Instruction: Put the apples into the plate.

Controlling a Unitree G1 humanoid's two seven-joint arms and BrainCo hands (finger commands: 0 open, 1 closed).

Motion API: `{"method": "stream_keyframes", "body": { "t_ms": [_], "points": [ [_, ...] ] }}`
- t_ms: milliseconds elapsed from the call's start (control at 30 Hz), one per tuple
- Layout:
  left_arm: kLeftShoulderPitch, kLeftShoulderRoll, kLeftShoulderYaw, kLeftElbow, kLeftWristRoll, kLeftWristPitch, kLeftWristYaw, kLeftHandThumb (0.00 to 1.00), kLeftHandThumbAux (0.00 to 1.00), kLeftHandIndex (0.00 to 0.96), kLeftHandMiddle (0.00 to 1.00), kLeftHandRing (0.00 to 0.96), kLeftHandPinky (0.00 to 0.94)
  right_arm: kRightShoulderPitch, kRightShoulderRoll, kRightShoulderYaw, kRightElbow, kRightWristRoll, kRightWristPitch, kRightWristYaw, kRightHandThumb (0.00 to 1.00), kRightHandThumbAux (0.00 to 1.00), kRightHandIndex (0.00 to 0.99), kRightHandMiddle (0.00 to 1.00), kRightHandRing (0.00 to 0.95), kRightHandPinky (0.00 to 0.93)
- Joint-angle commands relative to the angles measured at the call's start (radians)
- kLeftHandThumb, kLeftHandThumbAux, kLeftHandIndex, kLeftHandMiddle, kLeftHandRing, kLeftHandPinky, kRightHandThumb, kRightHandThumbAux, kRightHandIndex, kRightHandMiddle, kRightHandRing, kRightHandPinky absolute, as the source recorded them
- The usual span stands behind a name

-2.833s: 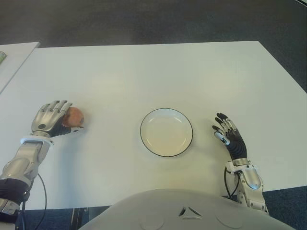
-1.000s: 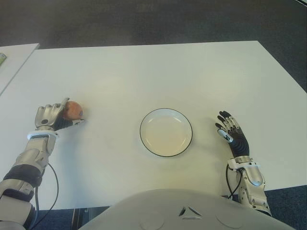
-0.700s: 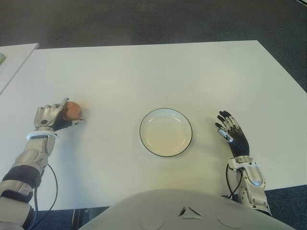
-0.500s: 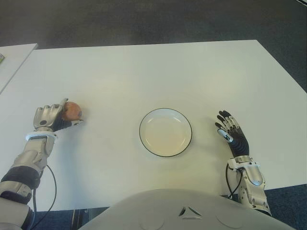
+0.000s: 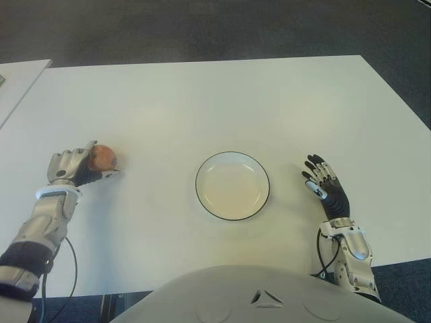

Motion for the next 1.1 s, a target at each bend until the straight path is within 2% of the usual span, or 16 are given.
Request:
{"method": "stream_keyframes", "body": {
  "t_ms": [33,433,767,1100],
  "points": [
    [0.066,-0.01,0.058,-0.147,0.004,0.035,-0.037,0.737,0.695,0.443,0.768,0.771,0.758,0.016,0.012,0.007,0.059,-0.006,0.05,-0.003,0.169,0.637,0.094,0.035,0.014,0.038],
    [0.073,-0.026,0.114,-0.284,0.034,0.017,-0.062,0.736,0.694,0.444,0.778,0.776,0.764,0.015,0.025,0.013,0.067,-0.009,0.041,-0.006,0.194,0.616,0.115,0.045,0.021,0.04],
    [0.075,-0.037,0.143,-0.328,0.039,-0.022,-0.077,0.74,0.693,0.444,0.793,0.794,0.789,0.011,0.028,0.015,0.077,-0.016,0.041,-0.012,0.215,0.597,0.141,0.056,0.018,0.02],
    [0.074,-0.054,0.163,-0.373,0.048,-0.04,-0.108,0.74,0.694,0.443,0.797,0.797,0.776,0.01,0.027,0.016,0.086,-0.025,0.033,-0.017,0.199,0.605,0.131,0.048,0.008,0.02]
  ]
}}
